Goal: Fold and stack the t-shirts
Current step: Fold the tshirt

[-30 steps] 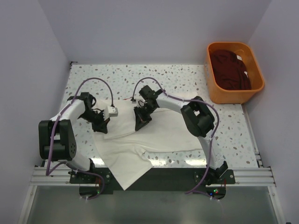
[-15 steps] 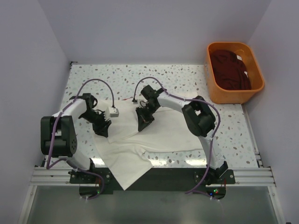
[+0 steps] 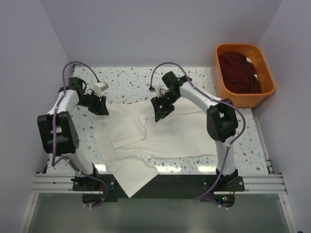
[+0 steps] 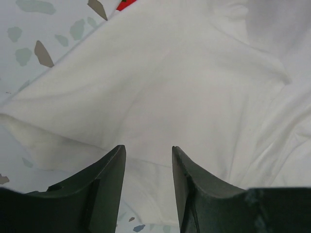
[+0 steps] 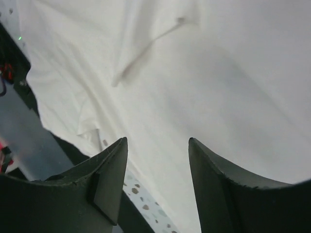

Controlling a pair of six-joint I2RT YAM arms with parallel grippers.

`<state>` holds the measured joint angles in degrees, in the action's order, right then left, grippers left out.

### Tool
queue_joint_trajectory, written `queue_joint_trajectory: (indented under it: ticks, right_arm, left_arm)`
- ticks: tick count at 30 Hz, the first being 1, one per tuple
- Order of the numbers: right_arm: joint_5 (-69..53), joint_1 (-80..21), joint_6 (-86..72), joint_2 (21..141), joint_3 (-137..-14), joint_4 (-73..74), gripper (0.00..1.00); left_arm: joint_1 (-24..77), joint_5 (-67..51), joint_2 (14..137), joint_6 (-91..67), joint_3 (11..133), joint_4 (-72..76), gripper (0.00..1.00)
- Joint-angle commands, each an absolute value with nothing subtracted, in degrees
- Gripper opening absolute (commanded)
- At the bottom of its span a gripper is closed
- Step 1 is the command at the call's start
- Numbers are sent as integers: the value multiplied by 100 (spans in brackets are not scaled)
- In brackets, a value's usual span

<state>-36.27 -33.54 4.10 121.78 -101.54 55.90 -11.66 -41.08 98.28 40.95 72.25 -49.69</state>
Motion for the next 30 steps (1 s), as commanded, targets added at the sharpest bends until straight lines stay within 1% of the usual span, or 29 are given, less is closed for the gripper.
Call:
queue_joint_trajectory:
  ticks: [1, 3, 4, 6, 7, 11, 16, 20, 23, 24, 25, 30]
  right_arm:
    - [-2525, -2515, 1334, 11645, -10616, 5914, 56]
    - [-2120, -2121, 1528, 11724, -10757, 5976, 51]
    - [-1735, -2005, 1669, 11820, -10854, 5959, 46]
    - [-1329, -1689, 1845, 11944, -10985, 5933, 42]
    - [-936, -1618, 1985, 12084, -11021, 5898, 39]
    - [-256, -1345, 2276, 12409, -11074, 5731, 35]
    - [430, -1318, 2741, 12682, -10732, 5362, 31]
    - [545, -1301, 2909, 12876, -10608, 5239, 31]
    - [545, -1318, 2901, 13174, -10871, 5168, 35]
    - [545, -1327, 2892, 13279, -11168, 5177, 36]
    - [554, -1336, 2883, 13550, -11336, 5177, 39]
    - [896, -1450, 2971, 14360, -12592, 5002, 41]
  left_arm:
    - [-1108, -3824, 10176, 2692, 7427, -4053, 47]
    - [-1037, -3701, 10274, 2567, 7453, -3964, 45]
    - [-1011, -3648, 10318, 2436, 7427, -3816, 45]
    - [-897, -3341, 10345, 2216, 7313, -3622, 43]
    - [-879, -3235, 10388, 2163, 7260, -3456, 43]
    - [-835, -2595, 10774, 1803, 7400, -3261, 39]
    - [-861, -1996, 11459, 1635, 7838, -3409, 36]
    - [-984, -1584, 11961, 1608, 8296, -3621, 33]
    - [-1116, -1363, 12435, 1644, 8867, -3753, 30]
    - [-1142, -1345, 12576, 1644, 9060, -3788, 29]
    - [-1160, -1310, 12890, 1661, 9514, -3953, 28]
    - [-1204, -1283, 13692, 1626, 10791, -4096, 29]
